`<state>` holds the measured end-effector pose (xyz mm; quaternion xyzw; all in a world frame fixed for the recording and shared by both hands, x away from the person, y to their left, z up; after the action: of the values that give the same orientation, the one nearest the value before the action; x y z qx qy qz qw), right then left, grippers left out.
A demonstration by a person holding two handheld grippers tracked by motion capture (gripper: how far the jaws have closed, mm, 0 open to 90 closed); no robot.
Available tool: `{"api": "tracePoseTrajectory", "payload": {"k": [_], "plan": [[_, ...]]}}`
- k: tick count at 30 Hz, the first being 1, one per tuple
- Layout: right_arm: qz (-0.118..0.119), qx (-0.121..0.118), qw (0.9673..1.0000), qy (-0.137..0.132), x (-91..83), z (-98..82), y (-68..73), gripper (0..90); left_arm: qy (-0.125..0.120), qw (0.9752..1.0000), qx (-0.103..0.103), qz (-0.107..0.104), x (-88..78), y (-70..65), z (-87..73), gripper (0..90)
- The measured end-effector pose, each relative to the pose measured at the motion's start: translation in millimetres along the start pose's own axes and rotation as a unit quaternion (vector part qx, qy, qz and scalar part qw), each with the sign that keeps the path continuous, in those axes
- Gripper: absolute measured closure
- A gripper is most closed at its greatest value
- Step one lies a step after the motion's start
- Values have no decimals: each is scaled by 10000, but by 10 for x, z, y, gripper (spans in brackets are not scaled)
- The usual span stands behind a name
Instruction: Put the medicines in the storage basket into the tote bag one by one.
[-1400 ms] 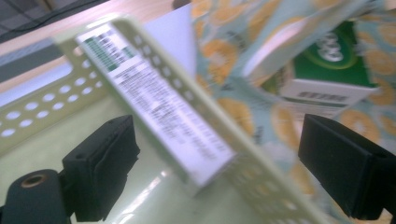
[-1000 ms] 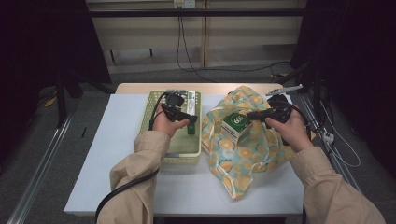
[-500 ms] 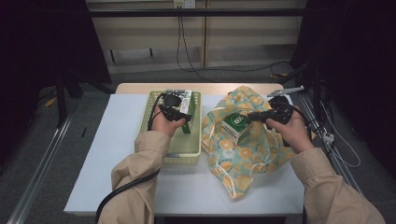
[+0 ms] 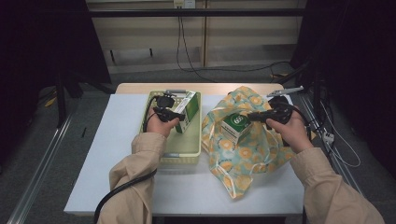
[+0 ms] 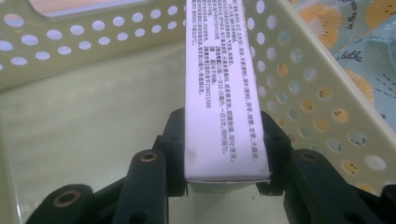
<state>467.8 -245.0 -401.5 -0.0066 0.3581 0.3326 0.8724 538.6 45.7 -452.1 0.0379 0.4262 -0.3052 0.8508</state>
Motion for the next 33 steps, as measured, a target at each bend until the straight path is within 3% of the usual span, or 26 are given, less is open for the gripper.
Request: {"api": "tracePoseTrajectory", "payload": {"k": [3, 4, 12, 18, 26, 33], "plan": [[-25, 29, 10000, -20, -10, 2, -15, 900, -98, 9999, 0, 53, -111, 30, 15, 631], [-30, 44, 10000, -19, -12, 0, -20, 900, -72, 10000, 26, -64, -159, 23, 17, 631], [-50, 46, 10000, -17, -12, 2, -24, 900, -165, 9989, 344, -285, -542, -65, 86, 632], [-62, 44, 10000, -10, -8, 4, -28, 900, -234, 9965, 633, -504, -796, -189, 94, 632], [-86, 92, 9999, -26, -6, 12, -53, 900, -388, 9900, 976, -939, -984, -513, 100, 632], [-111, 85, 9999, -39, -24, 17, -69, 900, -403, 9814, 1357, -1298, -1037, -855, 70, 632]]}}
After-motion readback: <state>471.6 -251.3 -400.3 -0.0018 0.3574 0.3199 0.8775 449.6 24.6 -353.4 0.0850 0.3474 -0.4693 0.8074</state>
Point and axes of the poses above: each handheld gripper's, and its own axes: x roughly forward along the jaws, z roughly out of its top, y roughly to its left, the point moved 8 cm from there along x, roughly forward along the jaws, and after that the axes turned 1 degree about -z, right-handed, at the moved point
